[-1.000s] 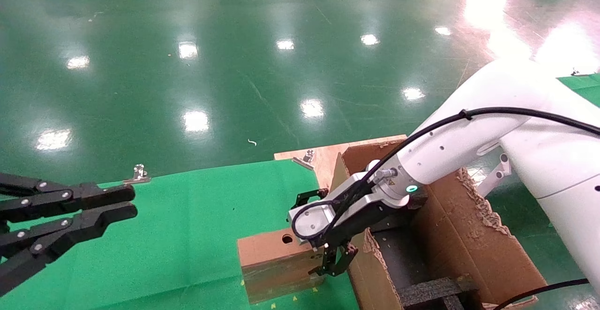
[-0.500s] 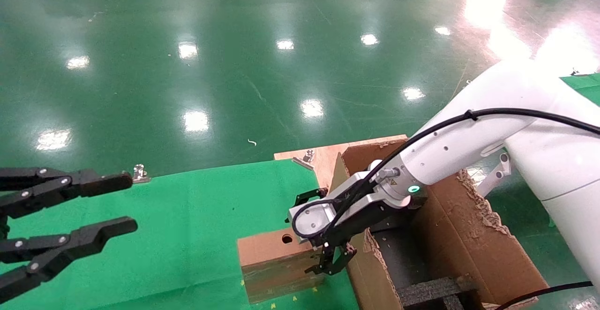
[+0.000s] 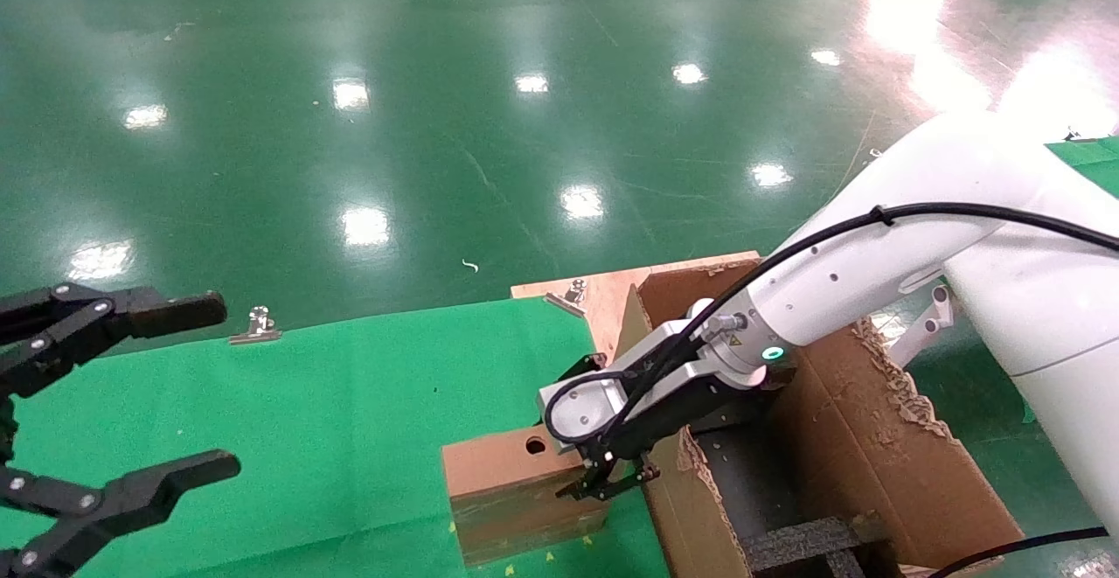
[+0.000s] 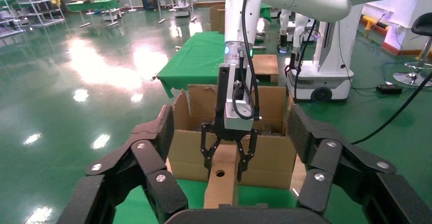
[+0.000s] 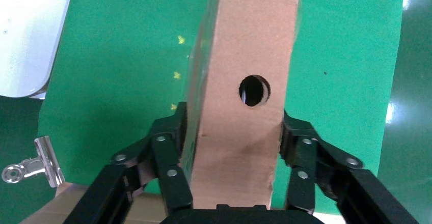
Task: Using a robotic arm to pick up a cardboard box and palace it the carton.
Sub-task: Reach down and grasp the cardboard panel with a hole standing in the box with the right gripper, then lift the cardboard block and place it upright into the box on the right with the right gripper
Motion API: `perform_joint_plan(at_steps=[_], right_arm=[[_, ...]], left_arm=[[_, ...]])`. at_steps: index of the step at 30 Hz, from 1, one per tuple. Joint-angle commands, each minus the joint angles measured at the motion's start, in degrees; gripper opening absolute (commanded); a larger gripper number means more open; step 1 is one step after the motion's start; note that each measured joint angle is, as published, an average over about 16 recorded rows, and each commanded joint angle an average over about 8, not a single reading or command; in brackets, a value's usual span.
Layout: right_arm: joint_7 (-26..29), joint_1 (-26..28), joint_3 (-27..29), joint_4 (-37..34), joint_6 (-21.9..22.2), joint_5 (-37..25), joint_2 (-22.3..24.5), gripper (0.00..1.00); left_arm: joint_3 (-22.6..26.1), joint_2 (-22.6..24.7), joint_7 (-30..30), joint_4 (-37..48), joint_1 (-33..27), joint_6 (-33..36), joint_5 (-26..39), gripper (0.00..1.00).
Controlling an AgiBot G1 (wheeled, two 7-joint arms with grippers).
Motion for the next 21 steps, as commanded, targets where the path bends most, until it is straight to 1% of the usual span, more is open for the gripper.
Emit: perform_joint_plan(at_steps=[1, 14, 17, 21], right_arm=[[0.00, -0.02, 0.03, 0.01, 0.01, 0.03, 0.02, 0.00], [0.37, 0.65, 0.34, -0.23, 0.52, 0.75, 0.51, 0.00], [0.53, 2.83, 1.07, -0.70, 0.48, 1.87, 1.24, 0.00], [0.11, 8.27, 2.30, -1.93, -0.02, 3.81, 2.55, 0.00]], left_arm=[[0.00, 0.00, 0.00, 0.00, 0.00, 0.00, 0.00, 1.00], [0.00, 0.00, 0.00, 0.00, 0.00, 0.00, -0.01, 1.00], [0.00, 0.00, 0.00, 0.01, 0.00, 0.00, -0.01, 1.00], [0.01, 0.00, 0.00, 0.01, -0.01, 0.00, -0.01, 1.00]])
